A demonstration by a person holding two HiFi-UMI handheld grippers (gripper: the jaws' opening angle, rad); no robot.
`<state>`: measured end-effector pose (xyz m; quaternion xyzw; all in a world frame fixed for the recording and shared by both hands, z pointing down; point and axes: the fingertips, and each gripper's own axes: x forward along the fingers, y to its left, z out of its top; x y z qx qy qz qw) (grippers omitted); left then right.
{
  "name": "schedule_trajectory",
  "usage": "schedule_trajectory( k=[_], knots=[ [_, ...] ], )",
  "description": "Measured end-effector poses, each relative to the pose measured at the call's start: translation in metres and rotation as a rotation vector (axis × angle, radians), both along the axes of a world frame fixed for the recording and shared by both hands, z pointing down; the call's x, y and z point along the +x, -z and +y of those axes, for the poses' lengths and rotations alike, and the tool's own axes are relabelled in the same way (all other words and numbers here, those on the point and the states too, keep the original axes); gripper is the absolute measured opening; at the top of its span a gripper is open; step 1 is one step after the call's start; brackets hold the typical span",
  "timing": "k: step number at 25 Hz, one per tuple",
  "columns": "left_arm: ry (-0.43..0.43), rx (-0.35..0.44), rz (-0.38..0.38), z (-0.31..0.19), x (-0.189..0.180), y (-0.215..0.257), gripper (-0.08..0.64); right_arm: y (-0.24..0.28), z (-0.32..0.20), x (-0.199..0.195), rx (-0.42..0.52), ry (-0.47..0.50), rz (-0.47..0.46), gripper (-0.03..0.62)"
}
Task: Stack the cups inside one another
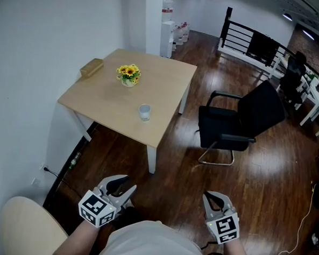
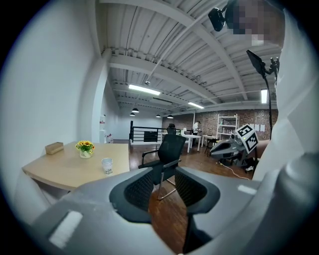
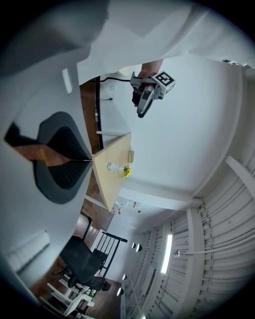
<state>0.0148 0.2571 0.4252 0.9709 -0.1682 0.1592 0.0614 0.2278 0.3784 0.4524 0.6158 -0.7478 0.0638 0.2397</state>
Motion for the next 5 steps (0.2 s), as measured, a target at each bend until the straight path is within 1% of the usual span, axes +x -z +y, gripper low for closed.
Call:
schedule_trajectory(
  k=[5],
  knots=[
    [-0.012,0.0,-0.006,0.0022,0.0038,-0.0031,0.146,-0.0051,0.0016,0.0028,-0.02,-0.003,0.004,0.009]
  ],
)
